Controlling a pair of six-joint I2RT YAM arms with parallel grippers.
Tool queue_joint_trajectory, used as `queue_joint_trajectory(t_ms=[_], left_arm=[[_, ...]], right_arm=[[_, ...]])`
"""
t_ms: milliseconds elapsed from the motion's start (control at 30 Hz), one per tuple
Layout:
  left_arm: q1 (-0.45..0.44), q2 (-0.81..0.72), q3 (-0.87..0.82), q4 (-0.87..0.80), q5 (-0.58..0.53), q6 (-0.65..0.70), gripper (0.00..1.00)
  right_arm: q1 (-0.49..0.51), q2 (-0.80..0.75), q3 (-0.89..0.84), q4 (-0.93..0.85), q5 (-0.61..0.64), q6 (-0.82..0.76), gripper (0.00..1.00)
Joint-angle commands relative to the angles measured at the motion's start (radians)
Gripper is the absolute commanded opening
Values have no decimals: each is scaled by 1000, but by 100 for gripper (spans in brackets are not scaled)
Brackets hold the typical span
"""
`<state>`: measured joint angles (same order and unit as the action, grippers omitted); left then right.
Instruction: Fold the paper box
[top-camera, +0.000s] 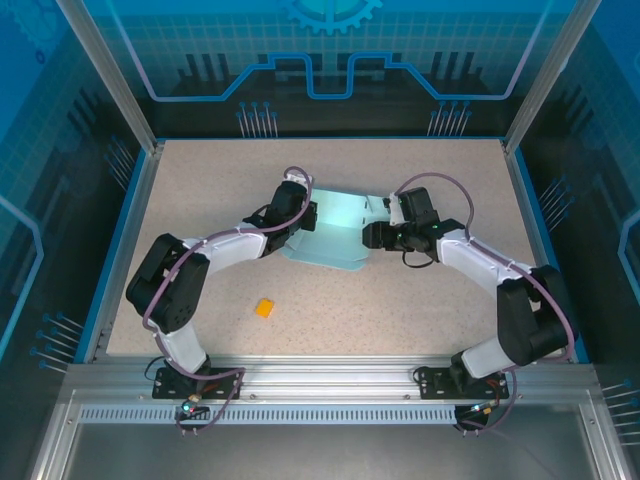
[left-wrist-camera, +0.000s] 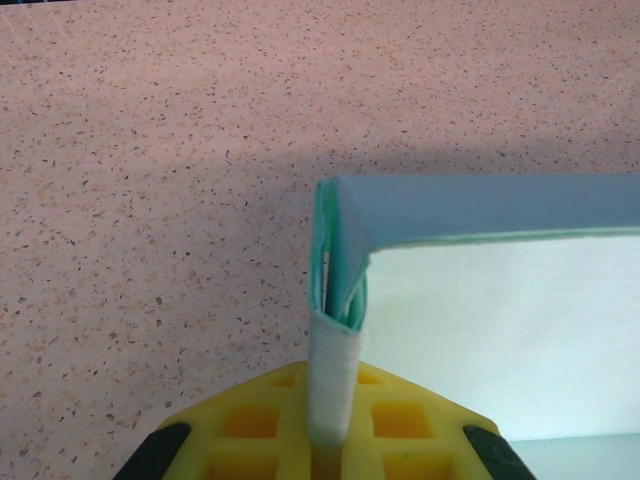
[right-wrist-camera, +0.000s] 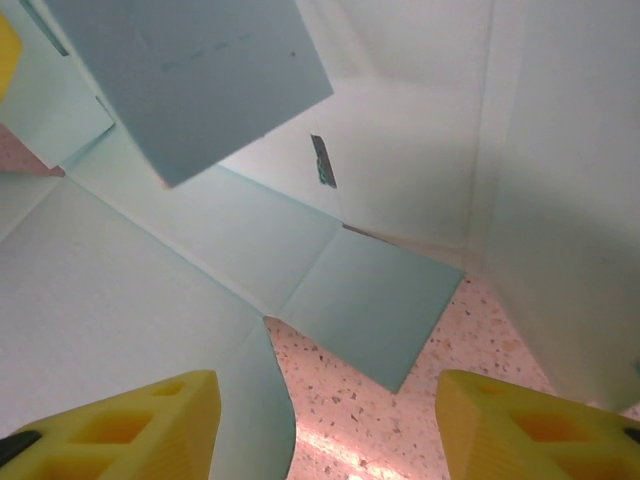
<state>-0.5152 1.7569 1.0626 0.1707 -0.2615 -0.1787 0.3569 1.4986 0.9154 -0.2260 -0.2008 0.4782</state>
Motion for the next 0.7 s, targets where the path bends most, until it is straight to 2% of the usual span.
queue_joint_trajectory(t_ms=[0,300,667], left_arm=[[-6,-36,-7,31,7,-9,1],[-5,-37,-7,32,10,-7,1],[-6,-30,-5,29,16,-7,1]], right_arm=[[-13,25,-7,65,-47,59,60],[-13,63,-6,124,-35,118,60],[-14,35,18,166,-39,112,56]])
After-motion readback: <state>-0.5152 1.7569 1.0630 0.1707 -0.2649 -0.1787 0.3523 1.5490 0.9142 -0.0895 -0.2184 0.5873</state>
